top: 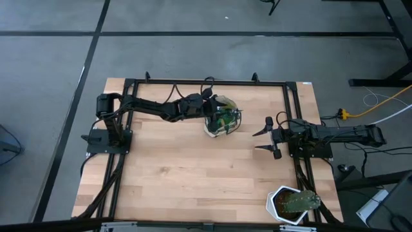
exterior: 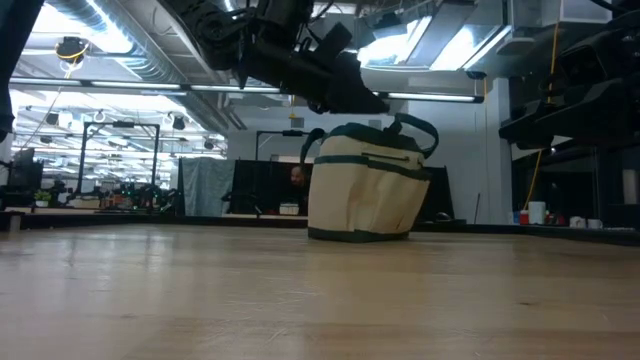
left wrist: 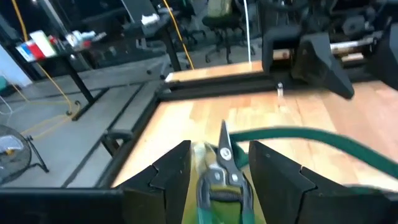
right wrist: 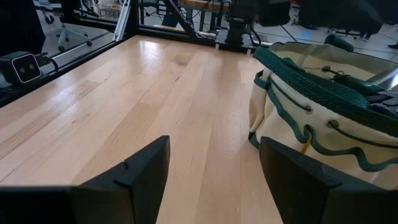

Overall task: Pick & Place Garden tools in Gardening bag
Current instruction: Put the shear scissors into the gardening bag

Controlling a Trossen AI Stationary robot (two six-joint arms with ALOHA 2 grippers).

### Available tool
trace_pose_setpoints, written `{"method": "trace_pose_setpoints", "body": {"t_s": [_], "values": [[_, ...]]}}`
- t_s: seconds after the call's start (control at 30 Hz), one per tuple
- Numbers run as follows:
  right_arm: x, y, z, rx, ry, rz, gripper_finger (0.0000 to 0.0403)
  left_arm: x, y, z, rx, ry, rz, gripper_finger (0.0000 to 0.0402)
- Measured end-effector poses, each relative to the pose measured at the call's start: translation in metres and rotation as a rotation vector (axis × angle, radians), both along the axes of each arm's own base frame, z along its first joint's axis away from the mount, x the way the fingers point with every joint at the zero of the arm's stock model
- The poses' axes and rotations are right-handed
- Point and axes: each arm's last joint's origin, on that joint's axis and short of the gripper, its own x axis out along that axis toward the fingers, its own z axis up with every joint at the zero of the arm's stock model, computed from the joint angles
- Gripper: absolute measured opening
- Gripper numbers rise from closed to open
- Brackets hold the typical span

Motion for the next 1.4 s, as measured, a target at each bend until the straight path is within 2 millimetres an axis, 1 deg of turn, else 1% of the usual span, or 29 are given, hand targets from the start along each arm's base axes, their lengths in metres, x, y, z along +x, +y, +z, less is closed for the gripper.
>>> {"method": "trace_pose_setpoints", "body": {"t_s": [0.07, 0.2, 0.33, 0.5, 0.67, 0.83, 1.0, 1.17, 1.27, 1.4], "values": [[0.000, 0.000, 0.000, 0.000, 0.000, 0.000, 0.0250, 0.000, 0.000, -0.001, -0.004, 0.016, -0.001, 0.0155], [0.000, 0.000, 0.000, 0.000, 0.000, -0.001, 0.0250, 0.002, 0.001, 0.003, -0.004, 0.019, 0.003, 0.0148], [0.000, 0.000, 0.000, 0.000, 0.000, 0.000, 0.0250, 0.007, 0.002, 0.015, 0.001, -0.002, 0.005, 0.0143], [0.000, 0.000, 0.000, 0.000, 0.000, 0.000, 0.0250, 0.011, 0.002, 0.024, -0.009, 0.072, -0.014, 0.0146], [0.000, 0.000, 0.000, 0.000, 0.000, -0.001, 0.0250, 0.014, 0.003, 0.034, 0.017, 0.061, -0.033, 0.0153], [0.000, 0.000, 0.000, 0.000, 0.000, 0.000, 0.0250, 0.011, 0.003, 0.025, -0.002, 0.166, -0.035, 0.0162], [0.000, 0.000, 0.000, 0.000, 0.000, 0.000, 0.0250, 0.007, 0.003, 0.017, 0.071, 0.277, -0.043, 0.0177], [0.000, 0.000, 0.000, 0.000, 0.000, 0.000, 0.0250, 0.003, 0.006, 0.010, 0.138, 0.337, -0.014, 0.0199], [0.000, 0.000, 0.000, 0.000, 0.000, 0.000, 0.0250, 0.001, 0.013, 0.007, 0.169, 0.315, -0.008, 0.0214], [0.000, 0.000, 0.000, 0.000, 0.000, -0.001, 0.0250, -0.001, 0.023, 0.008, 0.131, 0.267, -0.032, 0.0227]]}}
